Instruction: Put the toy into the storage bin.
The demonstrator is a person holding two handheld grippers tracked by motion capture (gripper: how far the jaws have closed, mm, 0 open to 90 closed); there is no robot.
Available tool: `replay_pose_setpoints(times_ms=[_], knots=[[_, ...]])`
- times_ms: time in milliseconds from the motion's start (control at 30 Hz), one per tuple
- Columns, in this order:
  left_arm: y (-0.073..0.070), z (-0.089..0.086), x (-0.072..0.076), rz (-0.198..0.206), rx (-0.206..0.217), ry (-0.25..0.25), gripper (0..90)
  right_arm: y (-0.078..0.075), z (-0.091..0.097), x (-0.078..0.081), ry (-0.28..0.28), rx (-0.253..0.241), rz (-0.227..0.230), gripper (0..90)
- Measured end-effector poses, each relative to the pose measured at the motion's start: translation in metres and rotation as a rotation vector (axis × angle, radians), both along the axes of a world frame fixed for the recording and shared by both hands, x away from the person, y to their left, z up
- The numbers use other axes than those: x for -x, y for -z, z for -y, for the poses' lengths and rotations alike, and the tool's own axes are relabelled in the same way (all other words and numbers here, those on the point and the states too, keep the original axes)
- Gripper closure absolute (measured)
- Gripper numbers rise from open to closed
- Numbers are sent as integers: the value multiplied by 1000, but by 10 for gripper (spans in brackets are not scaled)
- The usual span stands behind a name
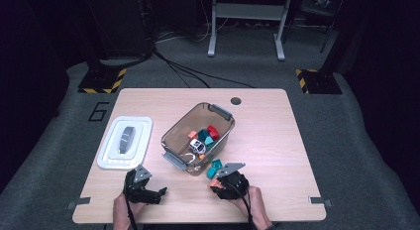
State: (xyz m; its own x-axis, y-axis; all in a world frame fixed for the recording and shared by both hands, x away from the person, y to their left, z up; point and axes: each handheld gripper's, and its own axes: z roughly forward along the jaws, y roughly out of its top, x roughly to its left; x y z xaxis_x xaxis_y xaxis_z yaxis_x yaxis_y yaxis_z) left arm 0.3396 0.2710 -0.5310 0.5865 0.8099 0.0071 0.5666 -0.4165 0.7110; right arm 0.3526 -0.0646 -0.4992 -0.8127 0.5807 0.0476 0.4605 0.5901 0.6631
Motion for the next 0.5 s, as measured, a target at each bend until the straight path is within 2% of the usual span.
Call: replay_pose_setpoints(times_ms=[67, 200, 300, 500], knots=[[0, 0, 0, 0, -1, 0, 0, -2, 2, 0, 25, -7, -3, 585], [0, 0, 0, 0, 0, 0, 0, -5, 10, -3, 31, -1, 9, 585], [0, 0, 0, 0, 0, 0, 0, -7, 15, -4, 50, -5, 1, 585], [0, 0, 0, 0, 0, -1, 0, -11, 25, -8, 89, -4, 19, 586]])
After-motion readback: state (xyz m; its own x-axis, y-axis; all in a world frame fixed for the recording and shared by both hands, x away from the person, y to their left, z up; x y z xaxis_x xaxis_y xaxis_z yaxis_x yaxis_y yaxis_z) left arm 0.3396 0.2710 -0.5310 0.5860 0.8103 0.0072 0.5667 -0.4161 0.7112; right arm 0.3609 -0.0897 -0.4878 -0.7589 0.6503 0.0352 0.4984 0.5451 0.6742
